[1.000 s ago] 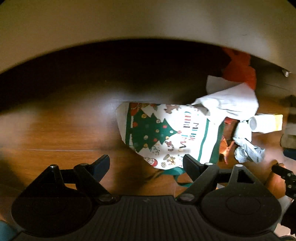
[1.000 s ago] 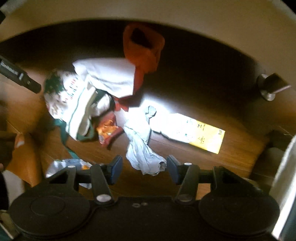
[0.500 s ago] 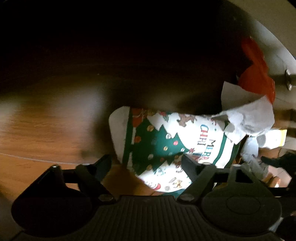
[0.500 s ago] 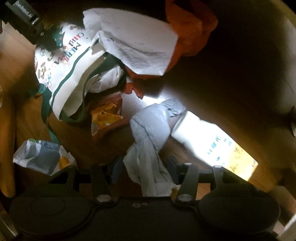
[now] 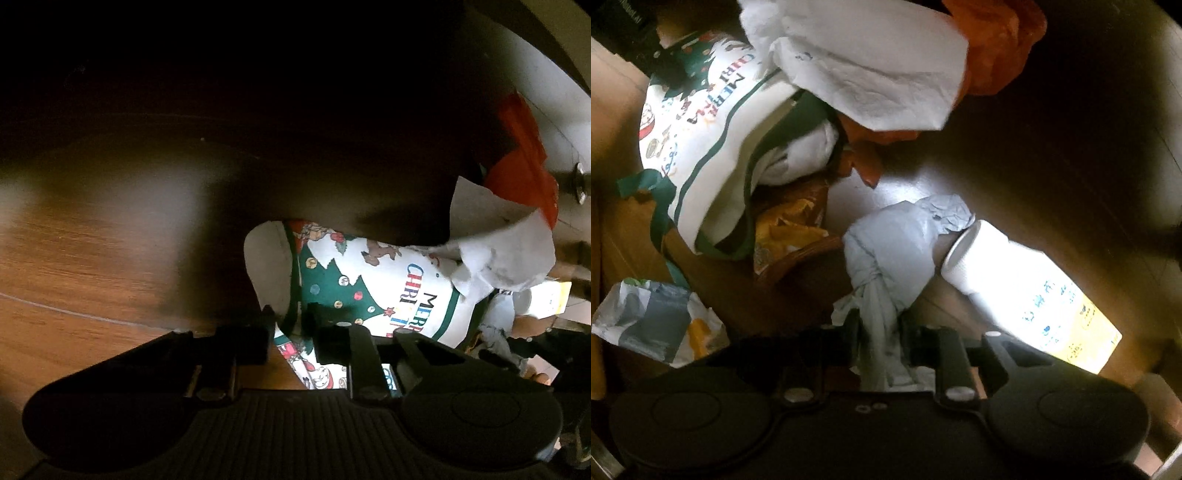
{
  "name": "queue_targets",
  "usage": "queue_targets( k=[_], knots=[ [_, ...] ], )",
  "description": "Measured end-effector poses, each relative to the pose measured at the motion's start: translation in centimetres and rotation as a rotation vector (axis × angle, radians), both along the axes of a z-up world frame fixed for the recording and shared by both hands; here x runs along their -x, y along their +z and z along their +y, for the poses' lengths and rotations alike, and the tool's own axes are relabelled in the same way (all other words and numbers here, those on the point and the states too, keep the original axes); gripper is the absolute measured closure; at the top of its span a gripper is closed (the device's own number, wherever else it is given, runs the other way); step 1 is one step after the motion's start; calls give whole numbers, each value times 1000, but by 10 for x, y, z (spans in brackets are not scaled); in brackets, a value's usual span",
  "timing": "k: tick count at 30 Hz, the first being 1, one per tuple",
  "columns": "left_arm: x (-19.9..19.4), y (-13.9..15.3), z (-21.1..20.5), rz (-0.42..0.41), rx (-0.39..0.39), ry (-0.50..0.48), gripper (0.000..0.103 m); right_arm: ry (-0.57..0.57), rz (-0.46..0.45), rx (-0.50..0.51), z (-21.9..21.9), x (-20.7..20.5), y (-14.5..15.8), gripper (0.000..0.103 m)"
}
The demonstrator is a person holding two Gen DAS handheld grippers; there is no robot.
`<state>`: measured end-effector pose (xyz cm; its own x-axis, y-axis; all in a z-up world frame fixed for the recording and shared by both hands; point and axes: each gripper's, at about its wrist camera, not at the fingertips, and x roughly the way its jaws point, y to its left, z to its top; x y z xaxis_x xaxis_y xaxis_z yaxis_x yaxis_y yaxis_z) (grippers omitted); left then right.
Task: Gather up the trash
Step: 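Close the left gripper on the Christmas bag while the right grips the blue-white tissue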
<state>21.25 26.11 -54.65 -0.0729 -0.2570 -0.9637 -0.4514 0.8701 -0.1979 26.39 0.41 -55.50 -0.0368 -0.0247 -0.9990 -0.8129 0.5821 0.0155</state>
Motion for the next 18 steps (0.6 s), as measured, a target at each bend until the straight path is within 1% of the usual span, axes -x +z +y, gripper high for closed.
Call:
queue_targets(
  k=[4,8,12,14,17,18],
  knots=[
    [2,15,-9,-28,-27,-39,92,-32,-12,-6,-1,2,10,86],
    [2,38,-14,-44,-57,-93,94,-96,-11,-39,-8,-1,35,87],
    [5,69,-21,-63,-79,-149,96,-128,-30,-66,-11,5,64,87],
    [6,86,-24,-72,-79,-180,96,-132,-41,-80,-13,9,79,87],
    [5,113,-32,-75,-98,-220,96,-129,-70,-104,-14,12,104,88],
    [5,122,-37,-75,-115,-232,96,-132,-77,-115,-14,12,114,88]
  ],
)
